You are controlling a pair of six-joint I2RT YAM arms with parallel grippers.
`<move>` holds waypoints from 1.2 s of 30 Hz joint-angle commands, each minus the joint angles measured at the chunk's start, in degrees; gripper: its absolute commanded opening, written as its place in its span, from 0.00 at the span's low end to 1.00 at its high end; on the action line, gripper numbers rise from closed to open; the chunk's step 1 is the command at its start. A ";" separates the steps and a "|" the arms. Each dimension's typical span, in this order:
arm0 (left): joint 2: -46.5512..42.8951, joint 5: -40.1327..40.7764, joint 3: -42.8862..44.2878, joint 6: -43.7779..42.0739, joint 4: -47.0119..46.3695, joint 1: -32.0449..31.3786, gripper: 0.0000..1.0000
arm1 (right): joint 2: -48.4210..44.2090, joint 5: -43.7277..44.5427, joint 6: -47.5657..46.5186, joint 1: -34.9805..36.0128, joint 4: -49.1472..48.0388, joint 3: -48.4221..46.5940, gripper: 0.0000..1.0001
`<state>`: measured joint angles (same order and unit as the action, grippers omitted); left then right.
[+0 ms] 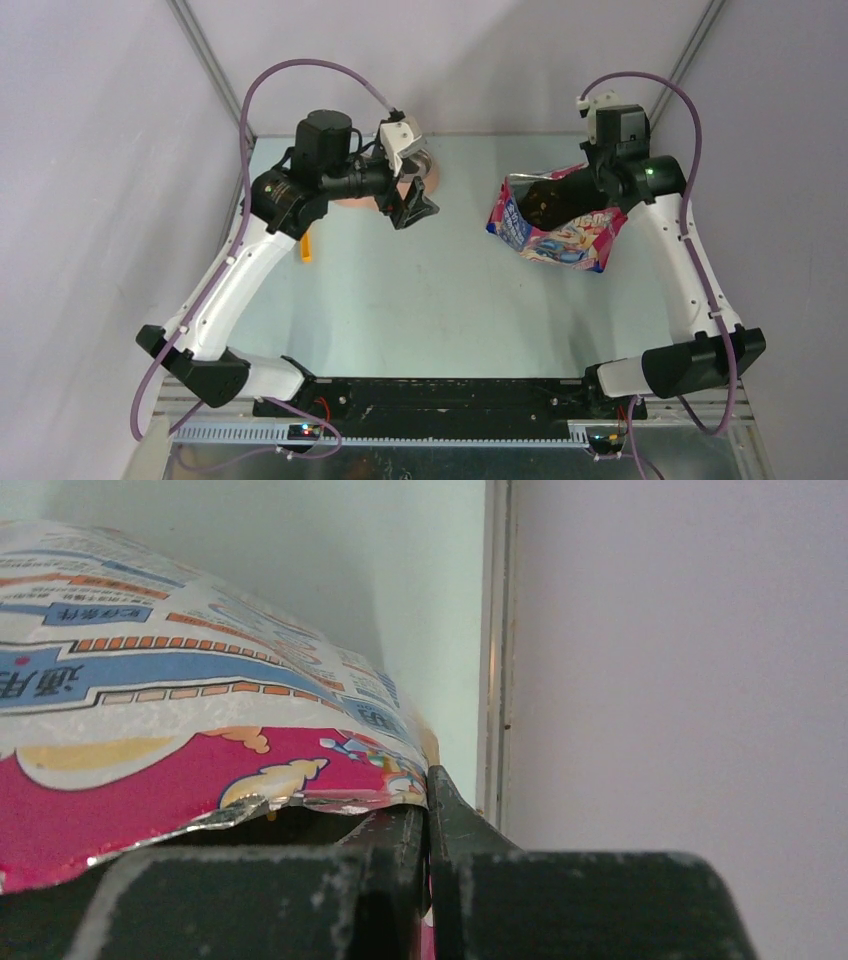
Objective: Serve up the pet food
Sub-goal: Open the pet food bag at the center of the board.
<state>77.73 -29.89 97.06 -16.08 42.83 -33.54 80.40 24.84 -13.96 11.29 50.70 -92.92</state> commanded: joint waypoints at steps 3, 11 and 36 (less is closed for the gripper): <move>0.59 0.83 -1.61 -0.37 -2.63 0.40 0.97 | -5.05 0.78 -3.89 1.69 -9.31 -3.55 0.07; 2.12 -0.10 -2.48 0.43 -3.21 0.40 0.97 | 1.77 -7.01 -12.80 6.60 -1.84 -10.39 0.51; -2.66 1.53 -7.41 -1.27 -2.91 0.45 0.97 | 10.93 -18.98 -22.60 7.34 14.28 -27.99 0.68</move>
<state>77.56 -28.62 90.41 -16.53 41.21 -33.45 93.82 10.07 -34.41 18.98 61.49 -117.43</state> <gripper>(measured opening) 0.972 0.670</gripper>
